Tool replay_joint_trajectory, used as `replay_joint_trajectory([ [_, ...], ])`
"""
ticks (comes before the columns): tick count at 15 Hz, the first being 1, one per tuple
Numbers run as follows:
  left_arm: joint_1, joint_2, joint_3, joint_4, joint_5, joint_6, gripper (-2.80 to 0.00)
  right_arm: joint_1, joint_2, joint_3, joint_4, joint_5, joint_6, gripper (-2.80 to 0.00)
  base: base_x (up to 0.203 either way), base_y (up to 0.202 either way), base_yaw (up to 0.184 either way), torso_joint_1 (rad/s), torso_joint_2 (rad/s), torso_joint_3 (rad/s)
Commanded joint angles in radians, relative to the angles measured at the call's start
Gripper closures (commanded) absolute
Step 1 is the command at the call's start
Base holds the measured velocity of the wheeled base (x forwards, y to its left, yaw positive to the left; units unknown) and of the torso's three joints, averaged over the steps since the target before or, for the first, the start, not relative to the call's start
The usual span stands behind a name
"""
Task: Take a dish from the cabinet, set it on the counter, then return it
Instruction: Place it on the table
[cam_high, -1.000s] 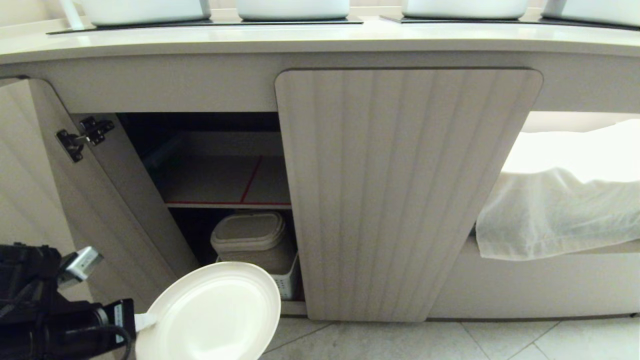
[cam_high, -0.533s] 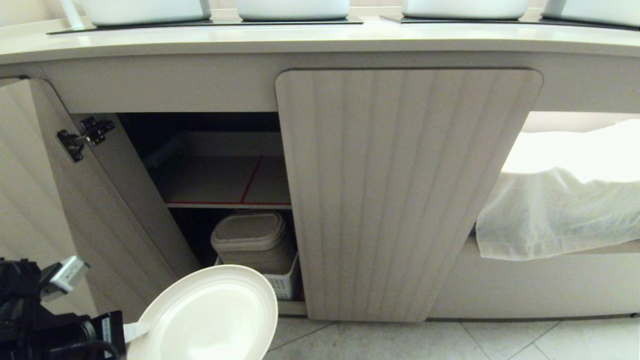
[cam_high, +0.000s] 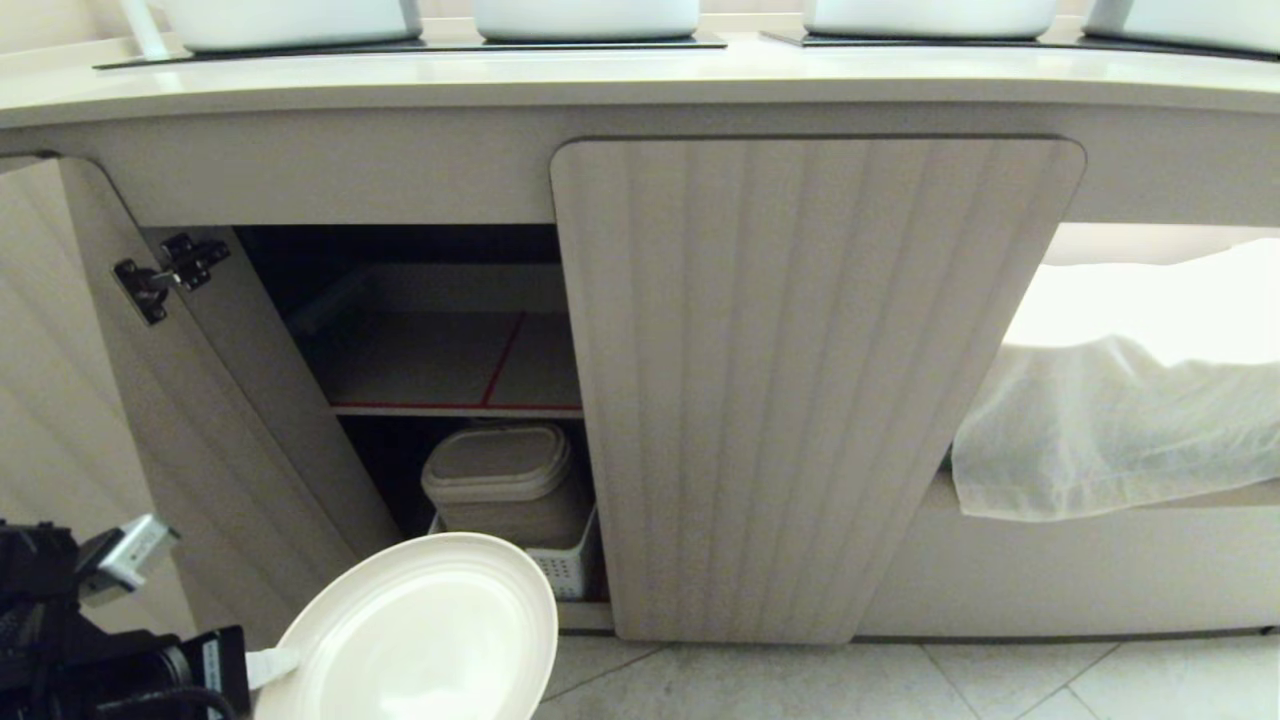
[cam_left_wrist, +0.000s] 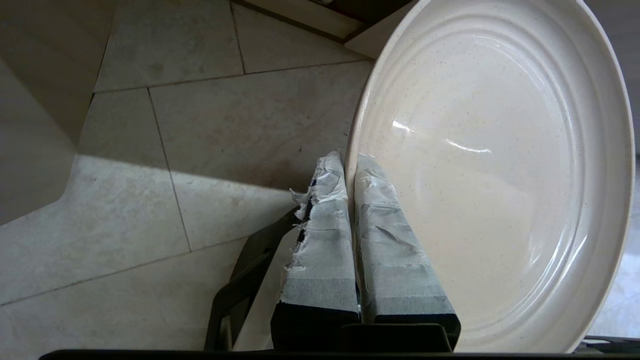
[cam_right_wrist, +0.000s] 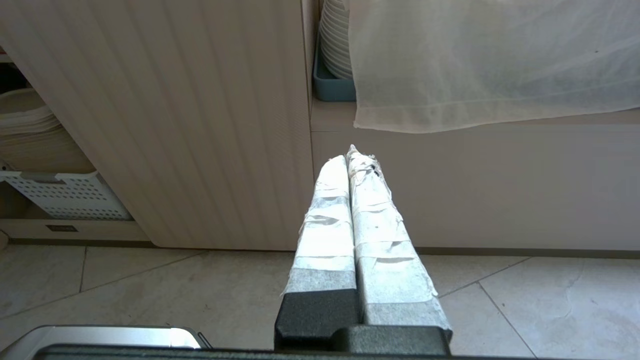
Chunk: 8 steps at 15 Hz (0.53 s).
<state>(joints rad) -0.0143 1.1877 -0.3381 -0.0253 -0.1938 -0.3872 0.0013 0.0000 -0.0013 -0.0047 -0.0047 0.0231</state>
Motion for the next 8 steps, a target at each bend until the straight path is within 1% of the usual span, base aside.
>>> replay_joint_trajectory([
  [1, 0.003, -0.003, 0.006, 0.003, -0.001, -0.004, 0.0, 0.0, 0.0, 0.0, 0.0, 0.0, 0.0, 0.0, 0.0, 0.0, 0.0, 0.0, 0.0, 0.0],
  [6, 0.008, -0.119, 0.064, 0.088, -0.003, -0.008, 0.0, 0.0, 0.0, 0.001, 0.0, 0.0, 0.0, 0.0, 0.0, 0.0, 0.0, 0.0, 0.0, 0.0],
  [8, 0.007, -0.118, 0.062, 0.088, -0.003, -0.035, 0.0, 0.0, 0.0, 0.0, -0.001, 0.0, 0.0, 0.0, 0.0, 0.0, 0.0, 0.0, 0.0, 0.0],
])
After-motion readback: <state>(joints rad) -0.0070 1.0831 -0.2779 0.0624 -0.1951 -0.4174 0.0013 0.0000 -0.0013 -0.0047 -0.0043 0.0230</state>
